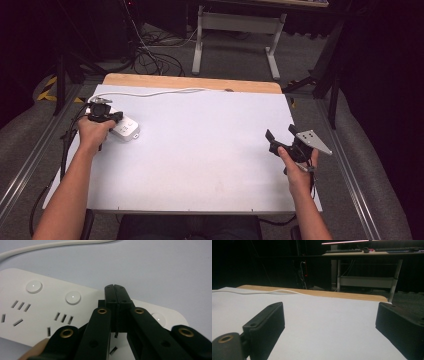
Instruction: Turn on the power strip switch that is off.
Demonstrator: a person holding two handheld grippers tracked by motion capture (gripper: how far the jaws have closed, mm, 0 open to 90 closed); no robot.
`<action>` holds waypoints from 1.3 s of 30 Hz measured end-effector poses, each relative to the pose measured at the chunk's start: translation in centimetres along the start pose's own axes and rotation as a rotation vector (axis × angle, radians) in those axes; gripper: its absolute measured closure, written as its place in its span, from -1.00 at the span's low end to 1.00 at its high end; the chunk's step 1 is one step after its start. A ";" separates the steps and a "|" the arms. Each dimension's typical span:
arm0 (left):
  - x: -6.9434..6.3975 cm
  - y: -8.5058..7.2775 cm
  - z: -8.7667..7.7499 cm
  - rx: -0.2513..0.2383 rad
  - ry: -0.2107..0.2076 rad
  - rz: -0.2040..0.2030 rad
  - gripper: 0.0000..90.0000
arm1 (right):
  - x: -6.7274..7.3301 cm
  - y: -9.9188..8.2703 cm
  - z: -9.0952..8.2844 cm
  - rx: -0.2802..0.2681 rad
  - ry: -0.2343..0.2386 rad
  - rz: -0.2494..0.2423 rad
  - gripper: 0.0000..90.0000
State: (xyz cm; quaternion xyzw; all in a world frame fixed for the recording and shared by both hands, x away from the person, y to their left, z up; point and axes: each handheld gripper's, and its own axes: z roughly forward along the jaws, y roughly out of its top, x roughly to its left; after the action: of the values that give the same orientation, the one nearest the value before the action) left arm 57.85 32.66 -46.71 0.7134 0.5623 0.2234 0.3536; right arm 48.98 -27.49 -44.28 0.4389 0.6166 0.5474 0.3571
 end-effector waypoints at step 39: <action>-0.6 -0.3 -0.2 -0.028 0.061 0.035 1.00 | 0.5 0.1 1.1 0.011 0.026 0.001 -0.79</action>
State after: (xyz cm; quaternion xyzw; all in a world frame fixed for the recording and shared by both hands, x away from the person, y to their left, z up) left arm 57.35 32.20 -46.76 0.7110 0.5571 0.2590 0.3421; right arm 49.85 -26.56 -44.36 0.4341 0.6237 0.5499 0.3466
